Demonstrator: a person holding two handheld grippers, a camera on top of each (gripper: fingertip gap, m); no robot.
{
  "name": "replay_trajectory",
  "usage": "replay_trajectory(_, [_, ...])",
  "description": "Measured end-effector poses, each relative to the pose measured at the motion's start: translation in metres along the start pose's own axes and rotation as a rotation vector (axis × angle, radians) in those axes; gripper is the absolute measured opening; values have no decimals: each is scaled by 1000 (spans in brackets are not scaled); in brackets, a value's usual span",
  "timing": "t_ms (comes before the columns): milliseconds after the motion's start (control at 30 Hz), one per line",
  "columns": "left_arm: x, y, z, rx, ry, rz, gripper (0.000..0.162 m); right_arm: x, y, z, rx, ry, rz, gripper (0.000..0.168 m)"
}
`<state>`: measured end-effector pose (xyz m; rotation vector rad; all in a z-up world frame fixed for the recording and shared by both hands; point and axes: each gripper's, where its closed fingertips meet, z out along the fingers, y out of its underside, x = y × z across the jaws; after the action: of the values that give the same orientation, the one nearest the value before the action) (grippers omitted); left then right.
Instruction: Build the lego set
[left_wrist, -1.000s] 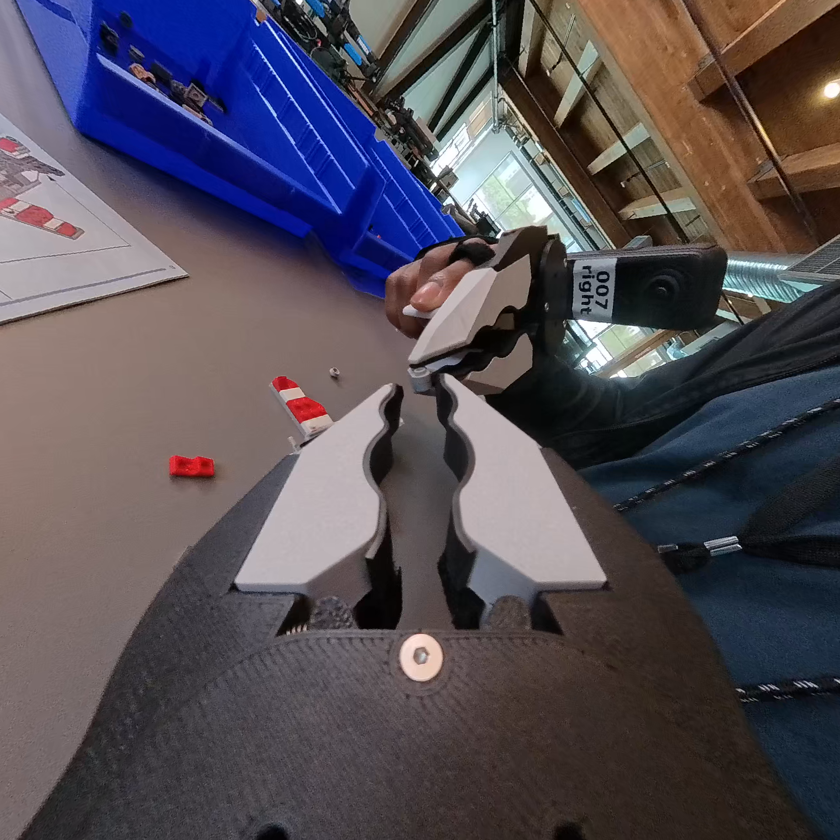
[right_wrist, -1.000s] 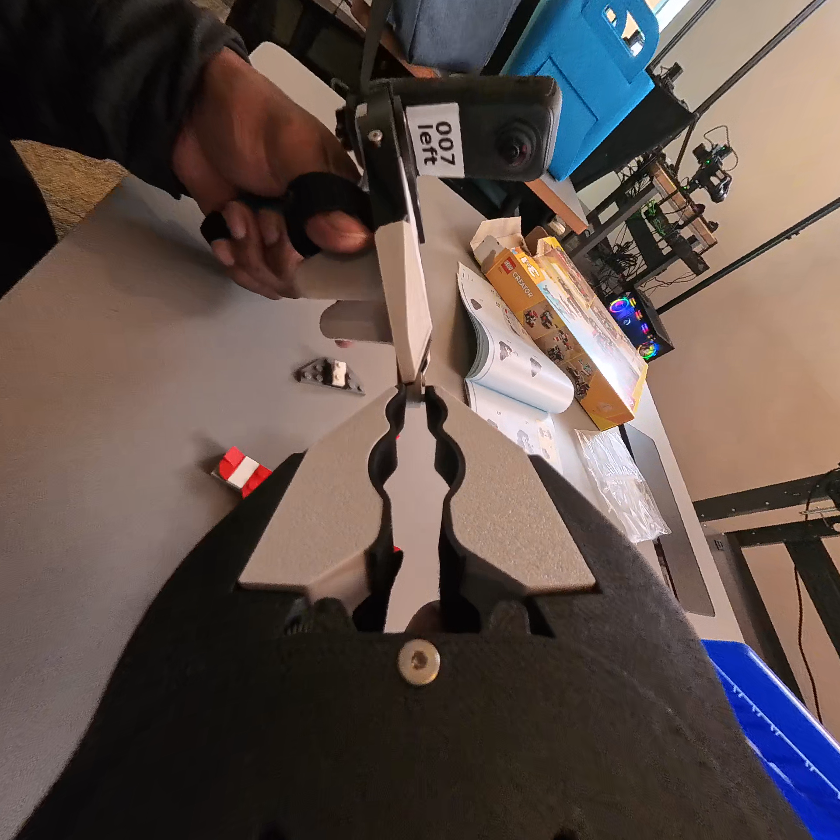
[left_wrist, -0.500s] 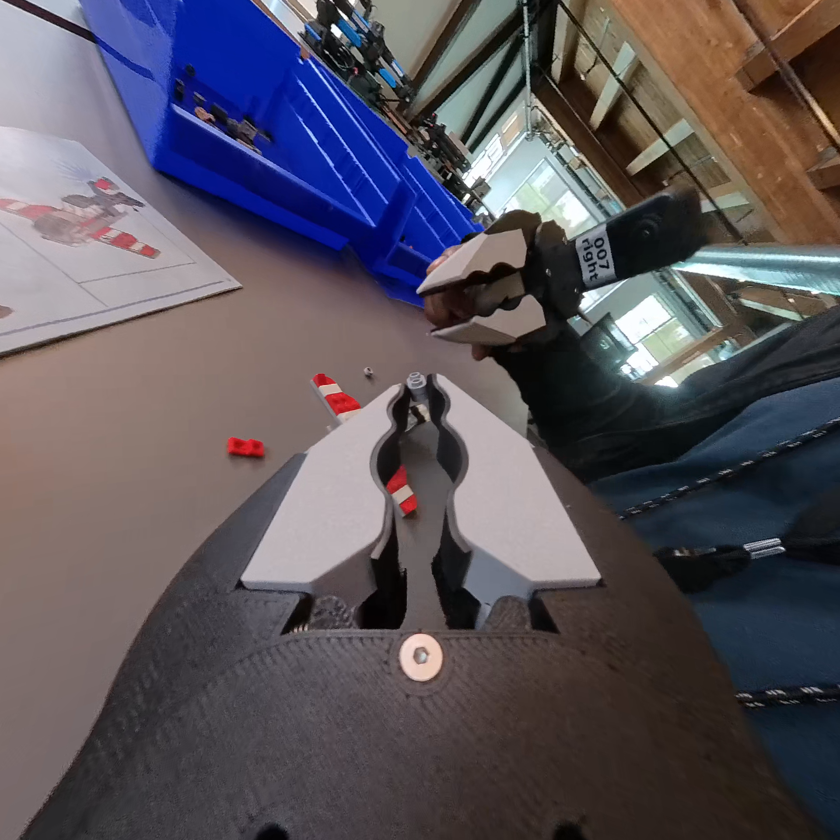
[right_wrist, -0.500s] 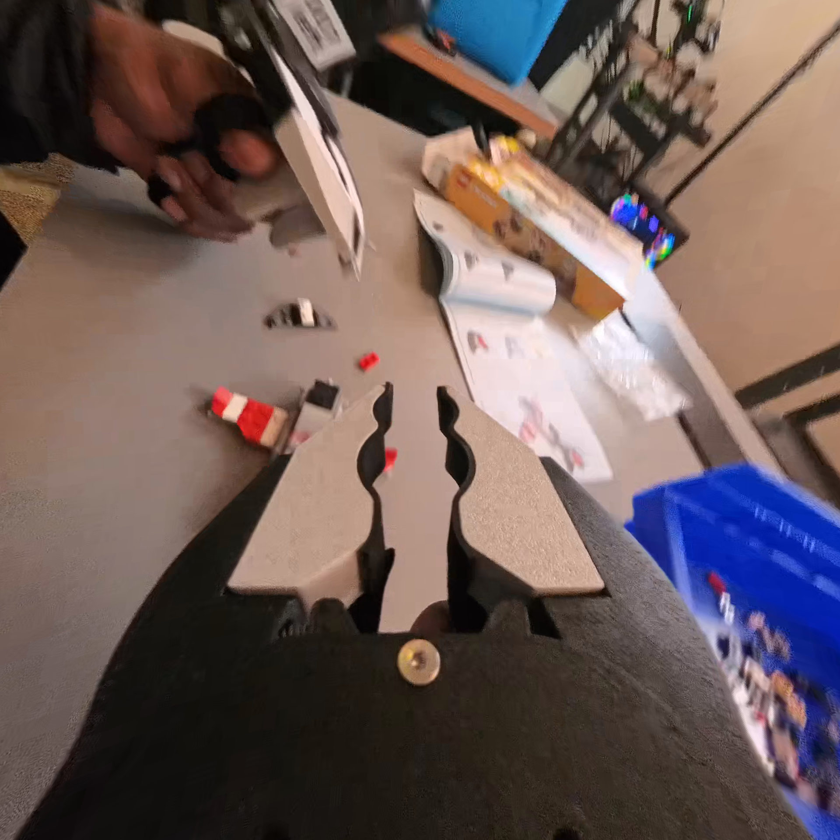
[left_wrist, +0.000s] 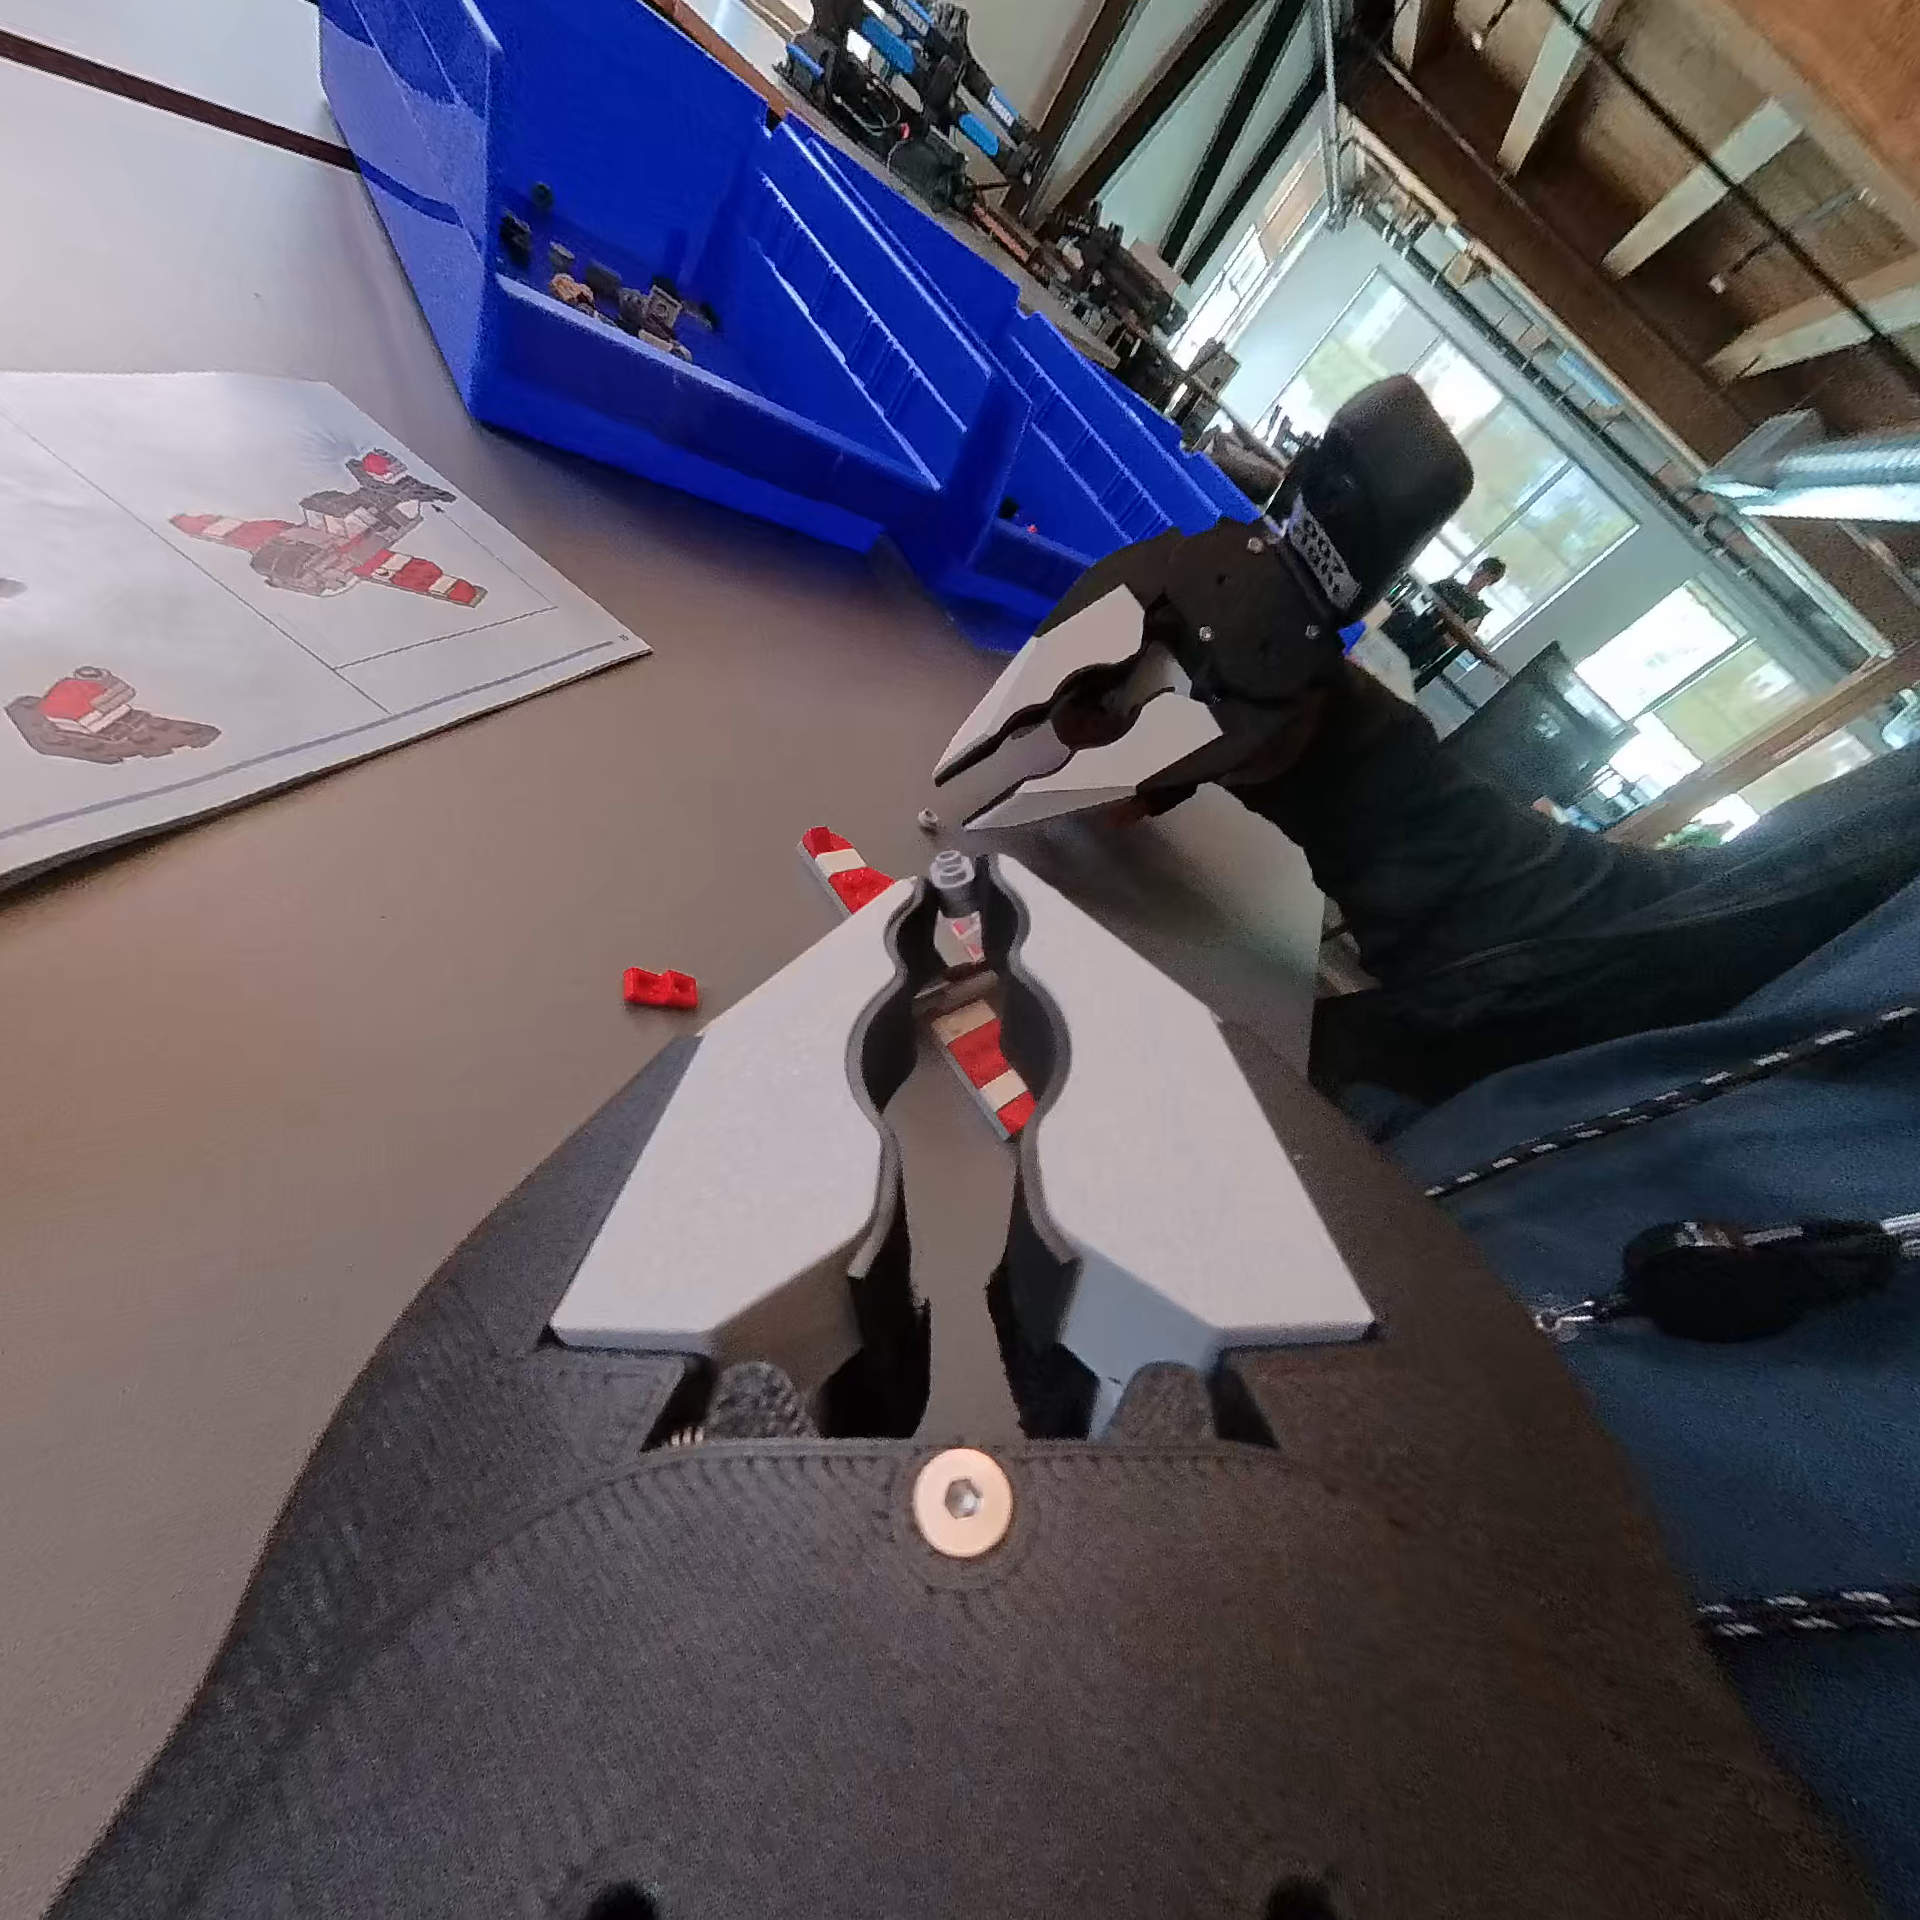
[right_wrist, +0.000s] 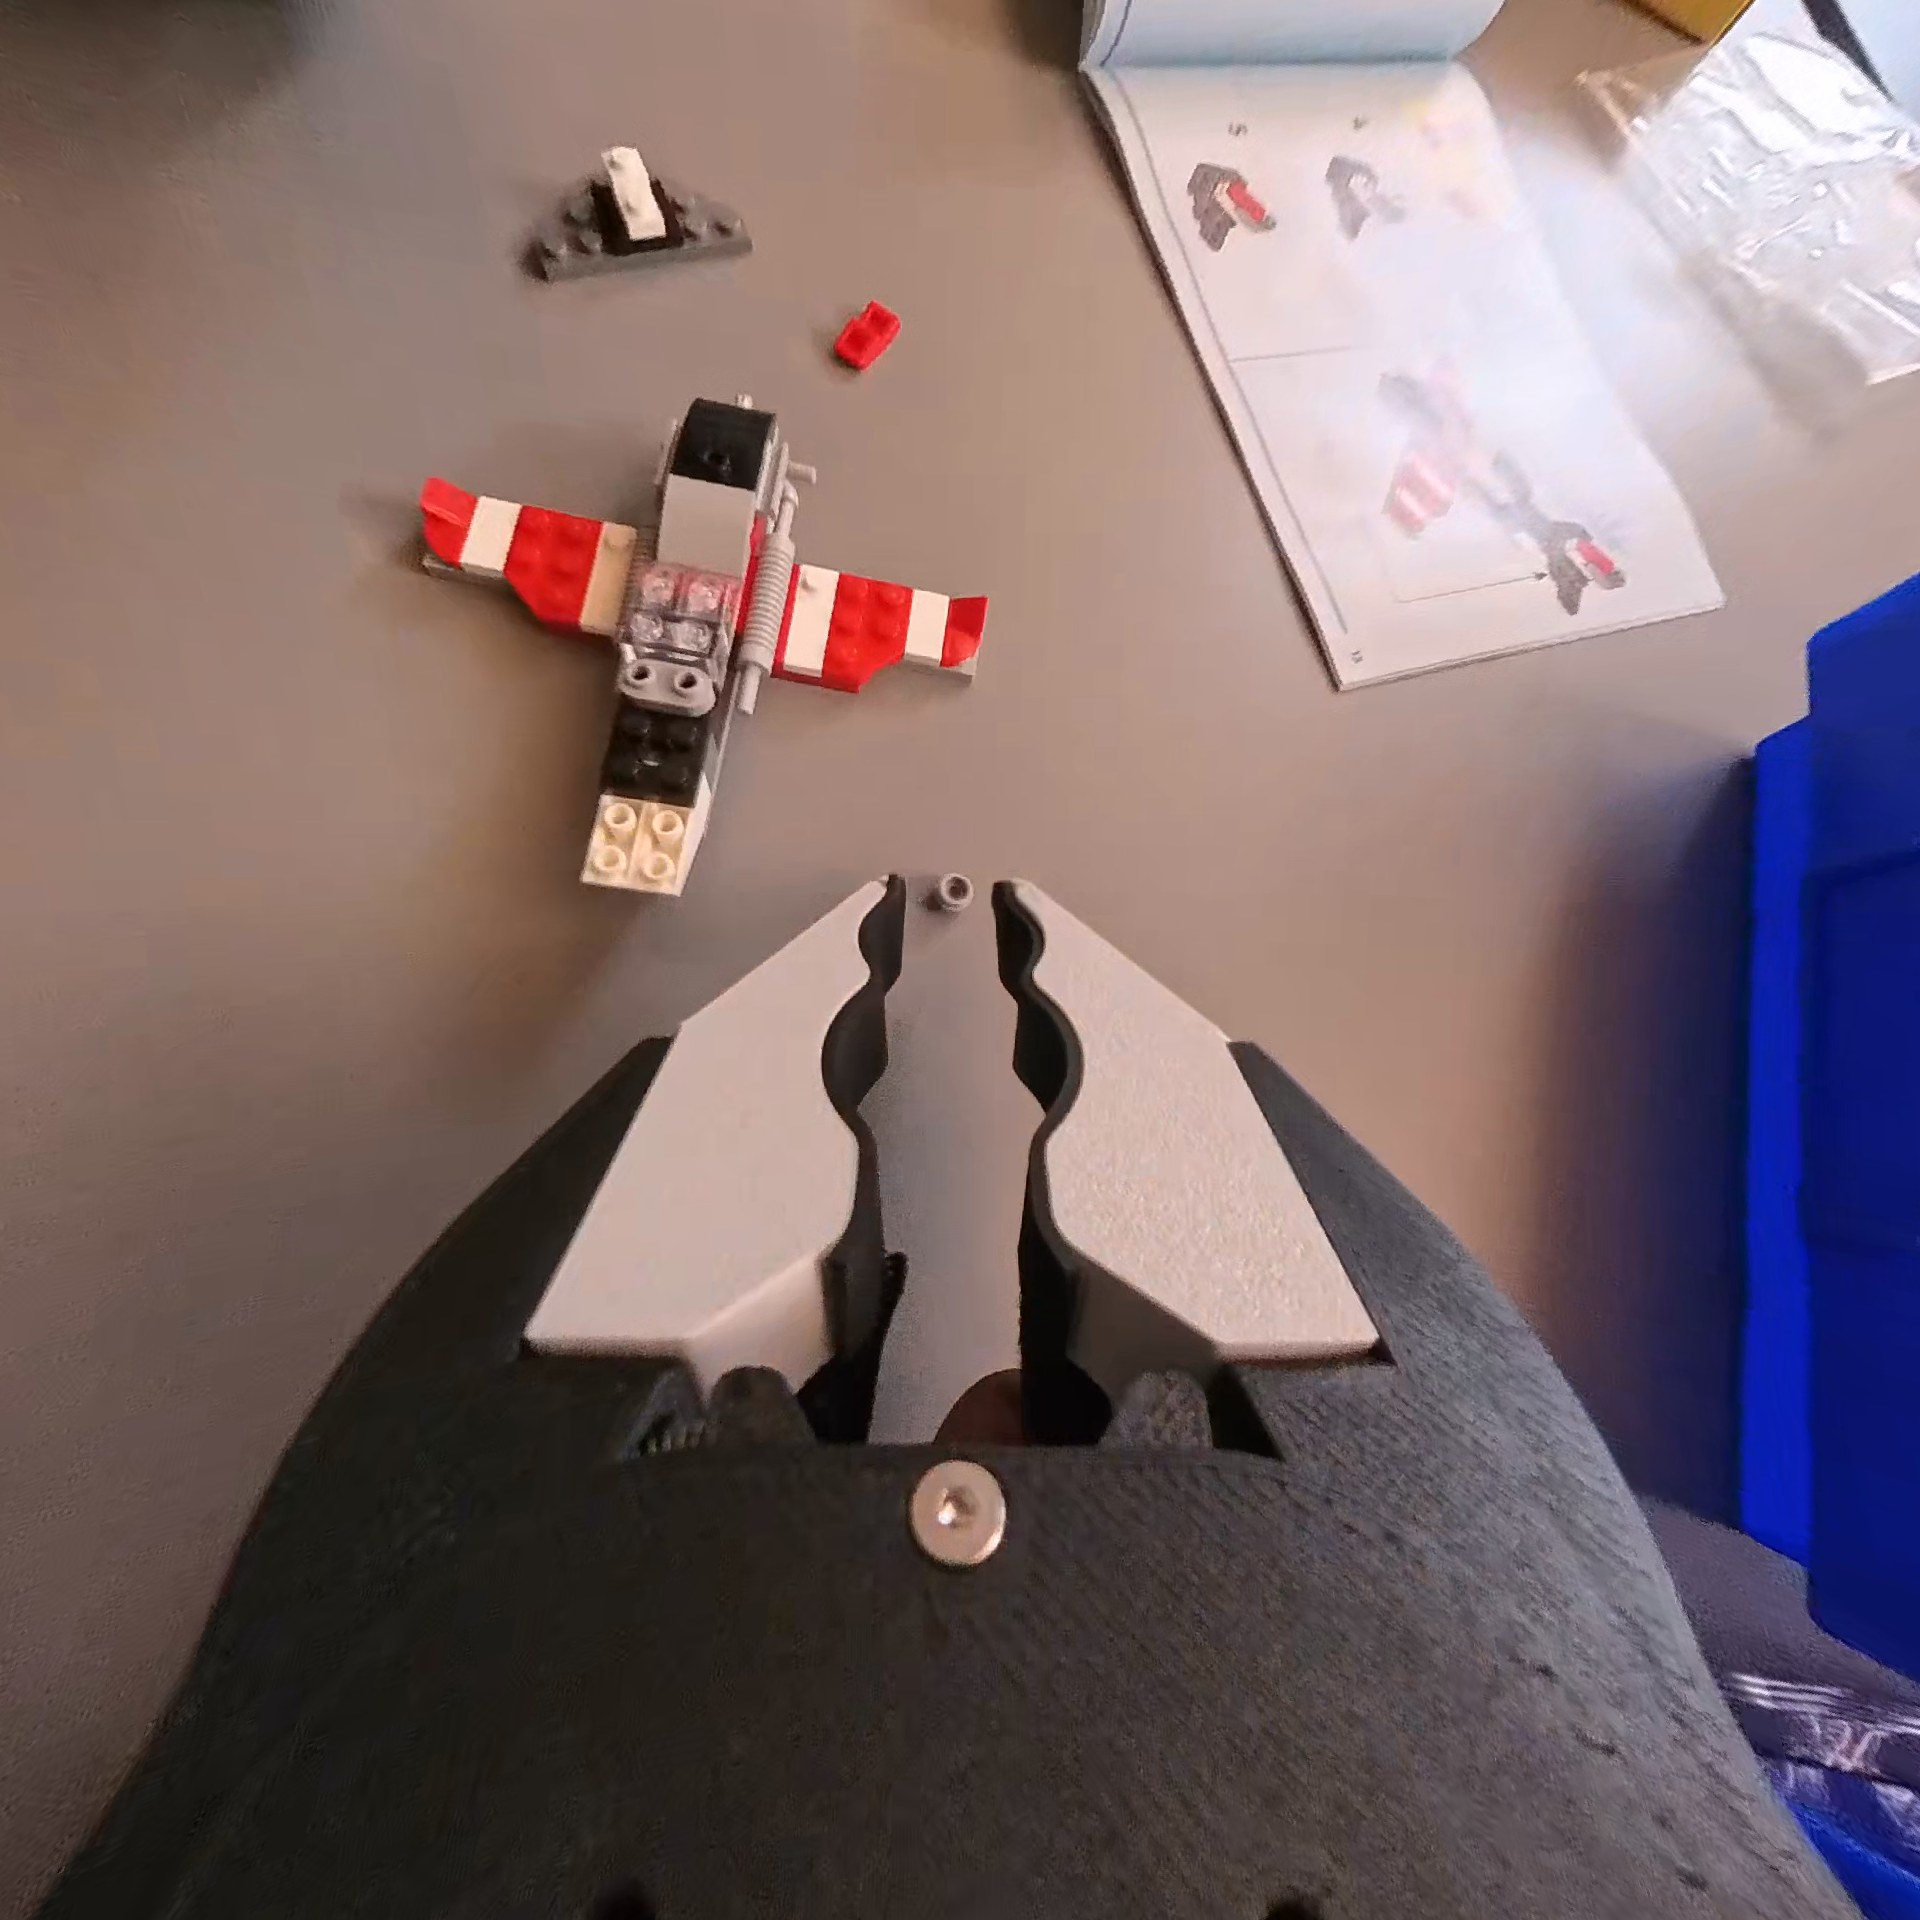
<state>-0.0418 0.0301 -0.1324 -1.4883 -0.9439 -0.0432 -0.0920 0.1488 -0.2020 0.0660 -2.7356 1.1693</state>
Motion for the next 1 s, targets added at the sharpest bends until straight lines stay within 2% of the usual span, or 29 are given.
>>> replay_trajectory(267, [15, -3, 3, 1, -3, 194, 8, -2, 4, 8, -34, -18, 5, 13])
replay_trajectory(633, [41, -18, 2, 105, -15, 499, 8, -1, -1, 9, -25, -11, -3, 8])
replay_trajectory(767, [49, -23, 1, 144, -12, 560, 8, -4, -37, -4, 104, -11, -46, 8])
replay_trajectory(900, [59, -27, 1, 182, -2, 620, 8, -22, -104, -29, 301, -37, -175, 8])
replay_trajectory(1000, [66, -28, 2, 199, -3, 671, 8, -37, -147, -46, 386, -53, -284, 8])
